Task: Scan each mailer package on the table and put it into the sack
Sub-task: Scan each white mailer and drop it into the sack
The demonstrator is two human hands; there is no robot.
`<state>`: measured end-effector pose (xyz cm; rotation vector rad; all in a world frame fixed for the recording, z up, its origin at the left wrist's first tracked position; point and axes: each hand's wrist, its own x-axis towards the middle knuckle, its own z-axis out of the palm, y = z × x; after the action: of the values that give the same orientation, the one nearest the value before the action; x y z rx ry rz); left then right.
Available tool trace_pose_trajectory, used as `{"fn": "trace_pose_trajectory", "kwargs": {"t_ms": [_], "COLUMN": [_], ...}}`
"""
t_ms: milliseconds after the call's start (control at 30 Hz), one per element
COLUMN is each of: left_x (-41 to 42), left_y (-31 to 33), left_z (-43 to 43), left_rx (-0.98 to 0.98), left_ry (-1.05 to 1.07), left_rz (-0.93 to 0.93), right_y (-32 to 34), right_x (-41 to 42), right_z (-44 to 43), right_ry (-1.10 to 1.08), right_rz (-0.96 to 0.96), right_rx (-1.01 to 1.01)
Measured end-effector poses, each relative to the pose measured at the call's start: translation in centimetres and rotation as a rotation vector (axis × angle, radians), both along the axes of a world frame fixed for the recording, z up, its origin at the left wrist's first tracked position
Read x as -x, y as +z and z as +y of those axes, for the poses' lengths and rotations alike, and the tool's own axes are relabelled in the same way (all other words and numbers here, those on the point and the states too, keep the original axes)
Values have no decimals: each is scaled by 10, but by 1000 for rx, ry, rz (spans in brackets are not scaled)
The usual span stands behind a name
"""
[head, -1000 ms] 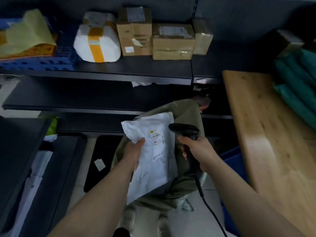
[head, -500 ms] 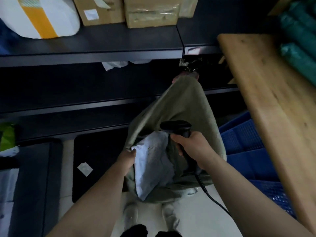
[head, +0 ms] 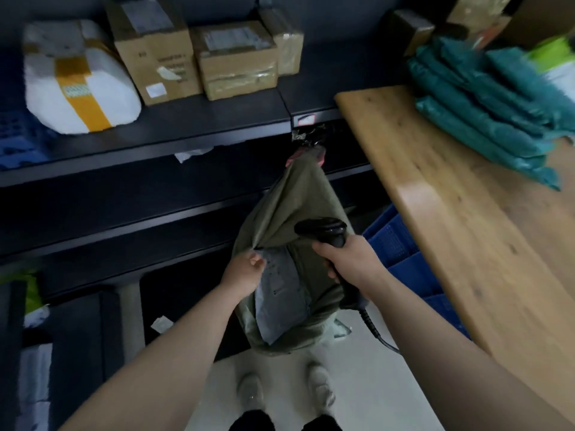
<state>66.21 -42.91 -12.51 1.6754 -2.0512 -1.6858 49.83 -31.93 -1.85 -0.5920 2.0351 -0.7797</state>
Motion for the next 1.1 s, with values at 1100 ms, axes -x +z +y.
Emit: {"fn": "trace_pose_trajectory", "kwargs": {"t_ms": [1100], "left_x": [491], "left_y": [256], "left_z": [375], "left_rx": [1223], "left_ry": [-916], "left_rz": [9], "right_y": [186], "right_x": [420], "right_z": [475], "right_ry": [-426], "right_rz": [338], "right_rx": [168]}}
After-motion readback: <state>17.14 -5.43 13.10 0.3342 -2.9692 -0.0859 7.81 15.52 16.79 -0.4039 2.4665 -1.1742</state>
